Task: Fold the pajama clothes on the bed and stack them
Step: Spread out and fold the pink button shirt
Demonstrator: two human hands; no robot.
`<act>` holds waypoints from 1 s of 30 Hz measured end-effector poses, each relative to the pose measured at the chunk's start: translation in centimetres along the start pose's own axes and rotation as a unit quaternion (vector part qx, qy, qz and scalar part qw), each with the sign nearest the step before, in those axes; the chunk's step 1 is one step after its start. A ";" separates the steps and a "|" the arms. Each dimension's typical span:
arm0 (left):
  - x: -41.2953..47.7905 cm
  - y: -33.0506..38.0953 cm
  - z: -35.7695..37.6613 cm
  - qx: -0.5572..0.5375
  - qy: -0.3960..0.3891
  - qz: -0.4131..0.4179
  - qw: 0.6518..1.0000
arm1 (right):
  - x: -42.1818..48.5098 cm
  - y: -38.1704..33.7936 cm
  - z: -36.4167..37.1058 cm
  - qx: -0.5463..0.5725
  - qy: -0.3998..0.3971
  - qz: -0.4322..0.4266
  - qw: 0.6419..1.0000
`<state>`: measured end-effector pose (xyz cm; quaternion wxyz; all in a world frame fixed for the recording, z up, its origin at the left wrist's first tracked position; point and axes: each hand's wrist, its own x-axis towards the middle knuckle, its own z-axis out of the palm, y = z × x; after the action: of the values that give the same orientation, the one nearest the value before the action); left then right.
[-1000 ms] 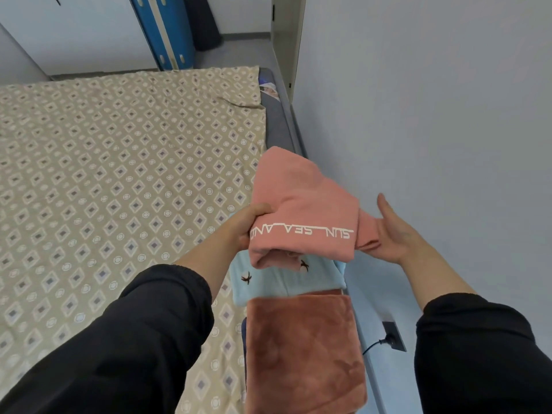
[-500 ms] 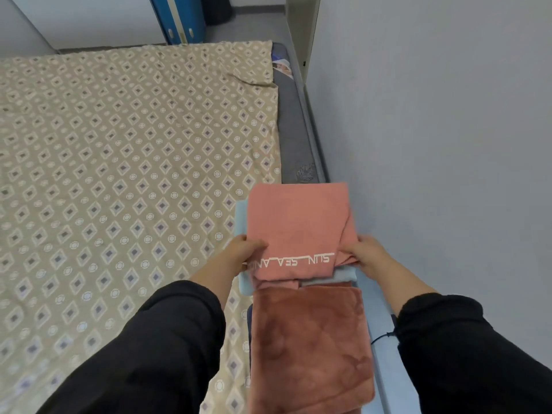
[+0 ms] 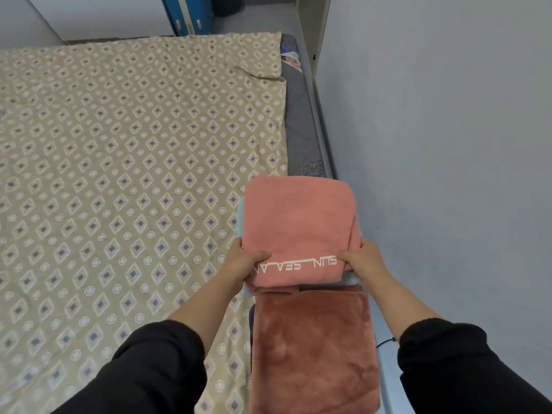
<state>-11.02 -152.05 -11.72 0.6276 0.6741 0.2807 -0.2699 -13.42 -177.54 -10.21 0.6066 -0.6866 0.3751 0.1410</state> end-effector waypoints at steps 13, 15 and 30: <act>3.2 -1.1 -0.2 -0.005 -0.036 -0.031 0.999 | 4.7 1.0 -1.5 0.032 0.006 0.097 0.995; 3.2 -0.8 0.3 0.008 -0.033 -0.018 0.999 | 4.8 0.7 -1.6 0.104 -0.084 0.122 0.983; 1.8 2.2 5.1 0.173 0.140 0.227 0.948 | 5.0 -0.8 0.1 -0.235 0.128 -0.066 0.961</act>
<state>-8.21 -157.19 -11.82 0.5007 0.8490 0.1543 -0.0678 -9.51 -179.21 -12.90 0.3827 -0.8455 0.3599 0.0958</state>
